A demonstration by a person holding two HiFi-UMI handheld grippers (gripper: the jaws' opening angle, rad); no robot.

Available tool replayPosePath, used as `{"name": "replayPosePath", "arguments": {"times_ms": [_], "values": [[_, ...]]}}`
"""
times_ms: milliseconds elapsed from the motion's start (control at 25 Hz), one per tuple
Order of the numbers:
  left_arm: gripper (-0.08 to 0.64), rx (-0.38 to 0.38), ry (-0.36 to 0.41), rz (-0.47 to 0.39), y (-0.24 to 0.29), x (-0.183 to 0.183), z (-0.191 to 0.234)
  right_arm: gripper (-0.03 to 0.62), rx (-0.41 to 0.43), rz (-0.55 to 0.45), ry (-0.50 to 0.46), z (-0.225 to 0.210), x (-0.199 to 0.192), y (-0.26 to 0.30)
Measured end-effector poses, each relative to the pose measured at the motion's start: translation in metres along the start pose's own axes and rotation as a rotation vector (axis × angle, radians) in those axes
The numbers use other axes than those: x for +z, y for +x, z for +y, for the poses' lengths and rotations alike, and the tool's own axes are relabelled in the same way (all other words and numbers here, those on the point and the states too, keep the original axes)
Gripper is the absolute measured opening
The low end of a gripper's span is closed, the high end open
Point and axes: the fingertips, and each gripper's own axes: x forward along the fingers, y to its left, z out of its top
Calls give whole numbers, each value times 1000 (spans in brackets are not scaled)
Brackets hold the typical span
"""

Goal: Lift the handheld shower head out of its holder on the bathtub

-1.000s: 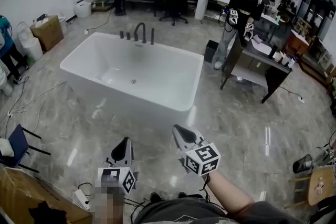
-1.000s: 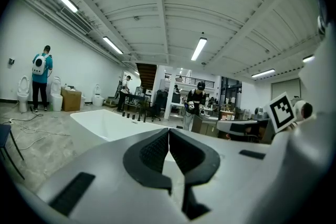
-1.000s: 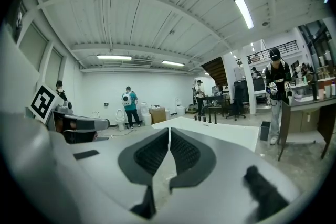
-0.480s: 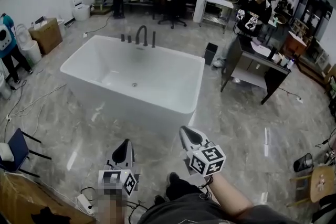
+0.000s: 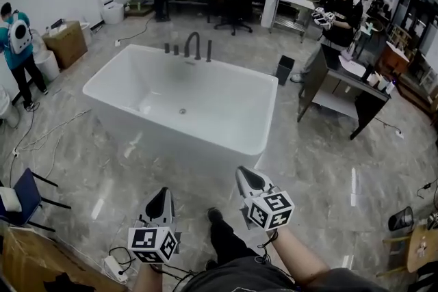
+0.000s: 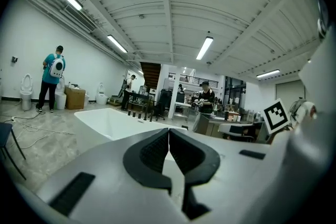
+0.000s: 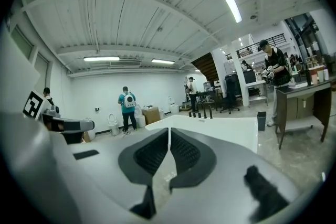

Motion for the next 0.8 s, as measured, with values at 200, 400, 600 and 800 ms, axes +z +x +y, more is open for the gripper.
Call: {"name": "replayPosePath", "arguments": {"times_ms": [200, 400, 600, 800], "values": [[15, 5, 6, 10, 44, 12, 17, 29, 15, 4, -8, -18, 11, 47], [15, 10, 10, 26, 93, 18, 32, 29, 25, 26, 7, -42, 12, 95], [15, 26, -11, 44, 141, 26, 51, 29, 28, 34, 32, -70, 23, 144], [15, 38, -16, 56, 188, 40, 63, 29, 45, 48, 36, -94, 38, 187]]}}
